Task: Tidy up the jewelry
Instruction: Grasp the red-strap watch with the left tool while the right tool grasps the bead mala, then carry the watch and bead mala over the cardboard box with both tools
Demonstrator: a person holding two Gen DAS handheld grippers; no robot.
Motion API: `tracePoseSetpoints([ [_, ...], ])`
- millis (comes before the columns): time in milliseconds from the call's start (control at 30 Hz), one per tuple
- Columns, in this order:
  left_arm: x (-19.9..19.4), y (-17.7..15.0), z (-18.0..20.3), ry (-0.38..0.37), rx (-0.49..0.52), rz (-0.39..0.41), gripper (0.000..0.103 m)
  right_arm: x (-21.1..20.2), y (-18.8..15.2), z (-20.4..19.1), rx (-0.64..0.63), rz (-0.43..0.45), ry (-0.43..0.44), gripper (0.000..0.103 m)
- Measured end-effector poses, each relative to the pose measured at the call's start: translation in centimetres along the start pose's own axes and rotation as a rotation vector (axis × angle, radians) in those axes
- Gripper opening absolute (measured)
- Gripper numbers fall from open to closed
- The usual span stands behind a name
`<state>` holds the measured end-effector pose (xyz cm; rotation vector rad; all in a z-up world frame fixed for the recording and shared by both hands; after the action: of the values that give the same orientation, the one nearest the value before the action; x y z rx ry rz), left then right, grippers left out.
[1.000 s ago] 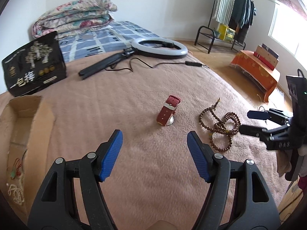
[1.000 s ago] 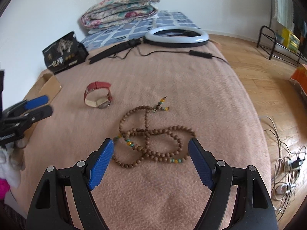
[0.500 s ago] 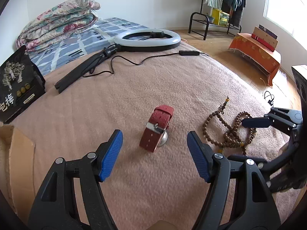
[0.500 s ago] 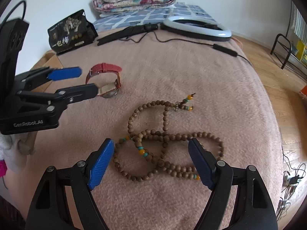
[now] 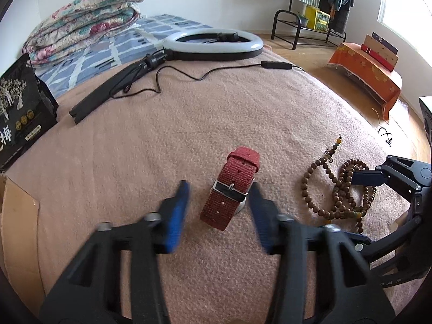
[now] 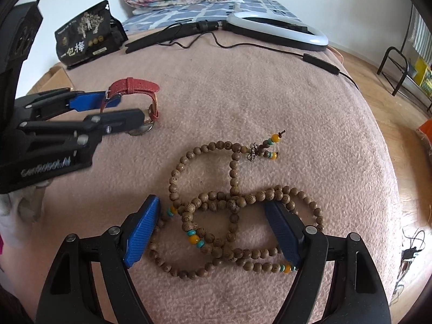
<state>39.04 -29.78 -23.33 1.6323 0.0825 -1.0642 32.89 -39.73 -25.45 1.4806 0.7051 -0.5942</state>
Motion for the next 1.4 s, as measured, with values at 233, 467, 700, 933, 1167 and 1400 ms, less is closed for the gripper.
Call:
tracePoseSetpoints([
  [233,-0.6,-0.1,0.2,0.006,0.004,0.017,0.018,0.0,0.2,0.1,-0.011,-0.009,-0.017,0.056],
  [467,-2.1,0.1,0.1,0.013,-0.001,0.04,0.013,-0.5,0.5,0.2,0.001,-0.021,-0.012,0.016],
  [700,-4.6,0.0,-0.2,0.018,-0.001,0.067,0.012,-1.9,0.7,0.1,0.043,0.014,-0.019,0.013],
  [933,-8.0,0.3,-0.3,0.021,0.003,0.115,0.012,-4.6,1.3,-0.2,0.05,0.065,-0.025,0.01],
  [1167,-11.7,0.2,-0.4,0.018,-0.007,0.157,0.012,-8.0,2.5,-0.9,0.055,0.119,-0.024,0.01],
  [1400,-15.4,0.3,-1.2,0.027,-0.03,0.204,0.012,-11.0,4.0,-2.7,0.038,0.176,-0.007,0.01],
])
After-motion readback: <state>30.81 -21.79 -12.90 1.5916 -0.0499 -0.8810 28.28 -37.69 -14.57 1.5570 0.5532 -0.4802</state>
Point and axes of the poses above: each gripper's, at about its wrist camera, not at the fingertips, and x roughly the way its jaws point, z to its right, y to its top, the point moved 1 cm from there along x, roughly the way its jaws point, and after that the axes turned 11 degrees about z, right-handed, at the moved point
